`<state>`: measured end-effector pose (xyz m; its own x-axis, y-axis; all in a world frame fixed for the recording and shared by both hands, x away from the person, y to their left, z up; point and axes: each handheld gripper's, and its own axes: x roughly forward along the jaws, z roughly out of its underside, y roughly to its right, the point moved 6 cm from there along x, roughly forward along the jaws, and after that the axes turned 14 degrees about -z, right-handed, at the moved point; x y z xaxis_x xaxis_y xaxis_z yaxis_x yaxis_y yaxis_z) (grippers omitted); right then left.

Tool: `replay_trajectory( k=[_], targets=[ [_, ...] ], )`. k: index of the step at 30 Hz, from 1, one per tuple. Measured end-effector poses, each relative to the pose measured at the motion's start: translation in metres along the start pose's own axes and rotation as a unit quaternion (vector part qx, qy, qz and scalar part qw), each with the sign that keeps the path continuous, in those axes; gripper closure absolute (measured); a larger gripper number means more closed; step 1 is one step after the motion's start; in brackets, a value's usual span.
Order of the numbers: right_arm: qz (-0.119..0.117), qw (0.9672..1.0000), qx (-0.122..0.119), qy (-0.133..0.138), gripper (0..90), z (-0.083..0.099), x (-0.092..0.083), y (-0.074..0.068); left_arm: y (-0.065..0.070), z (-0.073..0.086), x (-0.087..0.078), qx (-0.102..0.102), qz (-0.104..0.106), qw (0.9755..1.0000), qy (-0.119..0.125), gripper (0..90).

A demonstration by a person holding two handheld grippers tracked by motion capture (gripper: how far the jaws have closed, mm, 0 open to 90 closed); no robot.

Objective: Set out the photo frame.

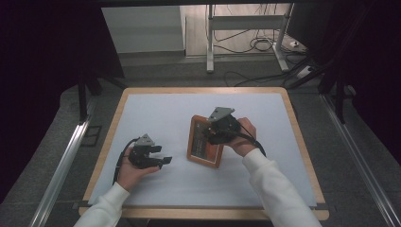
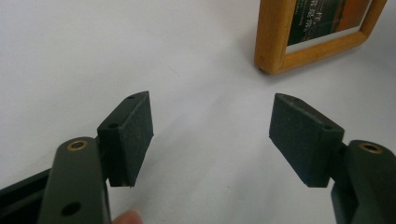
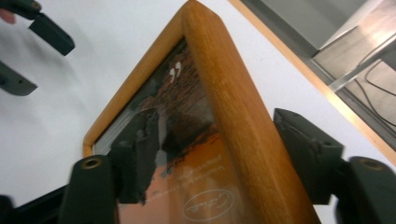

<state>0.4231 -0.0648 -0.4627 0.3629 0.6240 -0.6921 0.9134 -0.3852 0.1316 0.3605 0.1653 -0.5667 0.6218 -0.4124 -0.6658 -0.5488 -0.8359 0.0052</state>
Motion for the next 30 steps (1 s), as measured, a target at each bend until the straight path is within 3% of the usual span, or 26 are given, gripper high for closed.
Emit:
replay_trajectory(
  k=[3,8,12,17,22,25,30],
  targets=[
    [0.019,0.9994,0.018,0.025,21.9,-0.001,-0.005,0.000,0.000,0.000,0.000,0.000,0.000,1.0000,0.001,30.0],
    [0.029,0.9951,0.062,0.070,16.5,0.006,-0.026,-0.002,0.000,0.000,0.000,0.000,0.001,1.0000,0.001,30.1],
    [0.022,0.9907,0.094,0.095,16.2,0.024,-0.043,-0.006,0.002,0.000,0.000,0.001,0.002,1.0000,-0.001,30.0],
    [0.009,0.9871,0.116,0.111,18.6,0.050,-0.055,-0.019,0.001,0.001,0.000,0.007,0.001,1.0000,-0.006,30.0],
    [0.021,0.9868,0.104,0.122,42.1,0.078,-0.059,-0.041,0.002,0.000,0.000,0.000,0.003,1.0000,-0.001,30.0],
    [-0.001,0.9865,0.105,0.126,63.8,0.092,-0.058,-0.055,0.002,0.000,0.001,-0.001,0.003,1.0000,-0.002,30.0],
    [-0.044,0.9903,0.099,0.087,83.7,0.104,-0.045,-0.074,0.003,-0.002,0.000,0.002,0.004,1.0000,0.001,30.0]
  ],
)
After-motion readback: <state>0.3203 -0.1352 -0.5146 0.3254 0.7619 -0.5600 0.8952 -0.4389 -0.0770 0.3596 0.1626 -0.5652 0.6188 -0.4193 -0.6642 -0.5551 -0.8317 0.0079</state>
